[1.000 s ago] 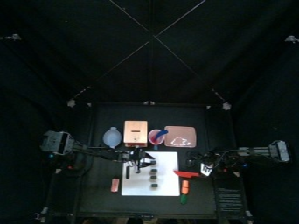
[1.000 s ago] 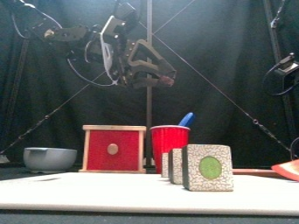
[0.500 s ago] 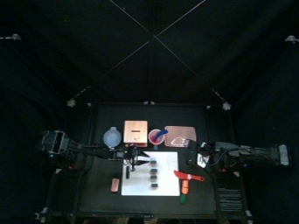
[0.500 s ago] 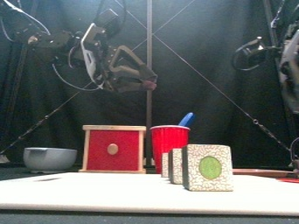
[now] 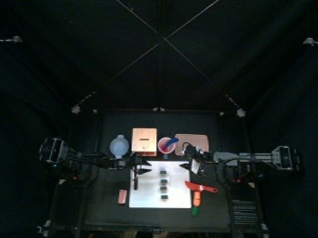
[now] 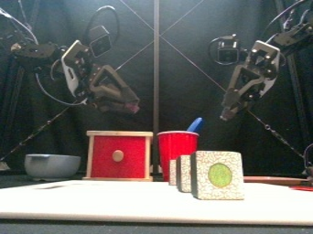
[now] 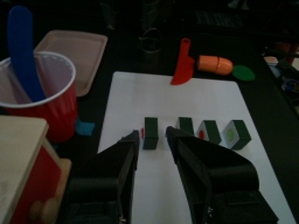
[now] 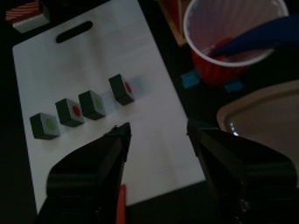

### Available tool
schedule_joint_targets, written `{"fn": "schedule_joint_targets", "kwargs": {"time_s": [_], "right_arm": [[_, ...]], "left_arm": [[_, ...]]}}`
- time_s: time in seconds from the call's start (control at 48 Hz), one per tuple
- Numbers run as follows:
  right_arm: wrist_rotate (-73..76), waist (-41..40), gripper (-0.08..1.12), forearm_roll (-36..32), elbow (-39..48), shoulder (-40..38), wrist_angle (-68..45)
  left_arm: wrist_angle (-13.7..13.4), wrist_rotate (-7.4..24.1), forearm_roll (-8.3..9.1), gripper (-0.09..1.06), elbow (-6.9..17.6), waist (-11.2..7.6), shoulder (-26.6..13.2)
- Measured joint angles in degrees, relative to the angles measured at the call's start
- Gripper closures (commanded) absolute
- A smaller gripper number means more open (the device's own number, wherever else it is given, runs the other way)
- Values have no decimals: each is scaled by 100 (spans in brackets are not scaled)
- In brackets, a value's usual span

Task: Place sushi on board then cut the sushi with the knife then place the pieces on the plate
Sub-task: Place the 4 sushi pieces on the plate

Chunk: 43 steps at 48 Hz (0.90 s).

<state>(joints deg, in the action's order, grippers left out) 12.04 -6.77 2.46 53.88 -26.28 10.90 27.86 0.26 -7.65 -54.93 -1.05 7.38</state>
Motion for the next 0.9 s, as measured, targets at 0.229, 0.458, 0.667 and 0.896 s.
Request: {"fn": "schedule_joint_targets", "kwargs": {"time_s": [0.229,0.458,0.667,0.896], "right_arm": [[0,185,12,-343,-439,905,-185],[-18,404,12,-580,-914,1767,-211],[-9,519,12,-659,-1327,2408,-220],[-9,686,12,-677,-1661,2936,-211]], "left_arm": [[-360,0,-62,25,-44,97,18],[-501,0,-62,25,-44,105,18],[-510,0,-62,25,-44,123,18],[-527,-9,-62,25,-53,141,9]]}}
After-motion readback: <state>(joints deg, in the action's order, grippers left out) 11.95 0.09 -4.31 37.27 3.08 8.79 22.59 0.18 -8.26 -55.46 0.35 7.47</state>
